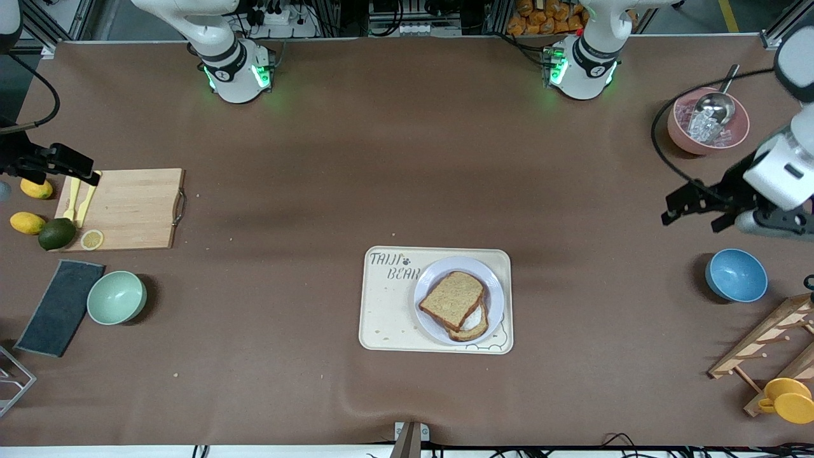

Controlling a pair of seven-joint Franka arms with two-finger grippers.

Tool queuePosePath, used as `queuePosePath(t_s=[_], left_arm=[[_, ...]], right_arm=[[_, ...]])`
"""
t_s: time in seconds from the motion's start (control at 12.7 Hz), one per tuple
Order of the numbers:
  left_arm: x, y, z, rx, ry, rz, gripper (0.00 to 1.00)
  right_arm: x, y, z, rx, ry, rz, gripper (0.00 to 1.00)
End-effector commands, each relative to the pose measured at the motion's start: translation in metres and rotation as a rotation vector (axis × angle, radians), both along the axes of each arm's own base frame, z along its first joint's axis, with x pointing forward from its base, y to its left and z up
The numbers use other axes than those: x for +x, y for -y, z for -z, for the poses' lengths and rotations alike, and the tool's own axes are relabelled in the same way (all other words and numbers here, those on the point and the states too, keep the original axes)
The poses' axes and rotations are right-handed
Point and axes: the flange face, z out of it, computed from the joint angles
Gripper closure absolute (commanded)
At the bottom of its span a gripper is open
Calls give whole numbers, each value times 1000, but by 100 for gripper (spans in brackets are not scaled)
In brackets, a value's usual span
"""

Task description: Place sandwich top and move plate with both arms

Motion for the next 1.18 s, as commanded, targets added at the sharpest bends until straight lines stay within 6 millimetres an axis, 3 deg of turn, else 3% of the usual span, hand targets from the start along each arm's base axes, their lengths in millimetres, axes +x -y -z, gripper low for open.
queuePosePath(t_s=[0.0, 0.24, 0.39, 0.78, 1.1], left_arm=[[-22, 23, -41, 63, -48, -35, 0], [-39, 48, -63, 82, -72, -50, 0], [-40, 45, -74, 95, -89, -39, 0], [-41, 47, -75, 155, -71, 123, 0], [-41, 40, -77, 135, -72, 101, 0]], right_arm=[[0, 4, 0, -6, -2, 8, 0], [0, 5, 1, -6, -4, 9, 0], [-1, 5, 1, -6, -5, 8, 0], [-1, 5, 2, -6, -7, 8, 0], [-1, 5, 2, -6, -7, 8, 0]])
